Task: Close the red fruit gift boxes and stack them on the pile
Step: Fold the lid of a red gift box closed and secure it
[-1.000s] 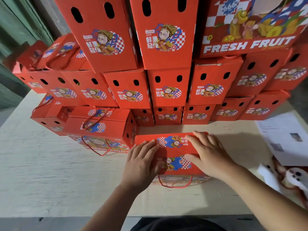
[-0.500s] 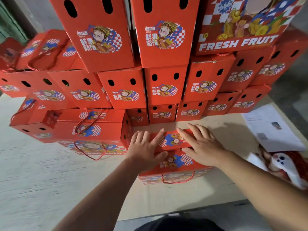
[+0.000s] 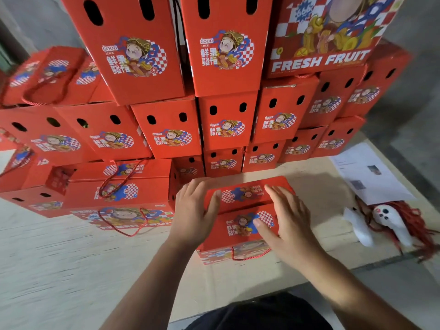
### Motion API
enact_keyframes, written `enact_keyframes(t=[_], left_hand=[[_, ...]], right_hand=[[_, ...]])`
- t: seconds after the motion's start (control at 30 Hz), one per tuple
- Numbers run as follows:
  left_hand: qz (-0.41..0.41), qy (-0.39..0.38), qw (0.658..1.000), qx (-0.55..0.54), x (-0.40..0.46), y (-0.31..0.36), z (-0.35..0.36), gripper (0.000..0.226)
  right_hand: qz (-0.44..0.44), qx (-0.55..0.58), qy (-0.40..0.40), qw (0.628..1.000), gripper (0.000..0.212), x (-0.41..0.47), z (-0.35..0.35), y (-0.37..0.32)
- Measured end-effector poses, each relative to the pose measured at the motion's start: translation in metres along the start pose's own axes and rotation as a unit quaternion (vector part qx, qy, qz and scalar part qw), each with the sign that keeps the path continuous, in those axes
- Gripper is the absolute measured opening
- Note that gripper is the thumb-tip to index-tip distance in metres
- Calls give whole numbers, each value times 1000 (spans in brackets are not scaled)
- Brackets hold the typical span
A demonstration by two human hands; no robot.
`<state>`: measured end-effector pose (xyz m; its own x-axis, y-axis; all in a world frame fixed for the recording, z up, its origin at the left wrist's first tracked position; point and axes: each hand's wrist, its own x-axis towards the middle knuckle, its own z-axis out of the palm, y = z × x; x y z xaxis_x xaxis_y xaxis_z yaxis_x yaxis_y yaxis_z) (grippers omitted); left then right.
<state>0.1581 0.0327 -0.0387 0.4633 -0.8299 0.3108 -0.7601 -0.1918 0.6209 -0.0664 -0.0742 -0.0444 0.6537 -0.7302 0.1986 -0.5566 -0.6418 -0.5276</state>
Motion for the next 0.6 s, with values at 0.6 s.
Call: enact_keyframes(t=[0.6], left_hand=[[20,-127,980,152,24,-8,3,42]], right_hand=[[-99,-68,12,993,27,11,-7,-8]])
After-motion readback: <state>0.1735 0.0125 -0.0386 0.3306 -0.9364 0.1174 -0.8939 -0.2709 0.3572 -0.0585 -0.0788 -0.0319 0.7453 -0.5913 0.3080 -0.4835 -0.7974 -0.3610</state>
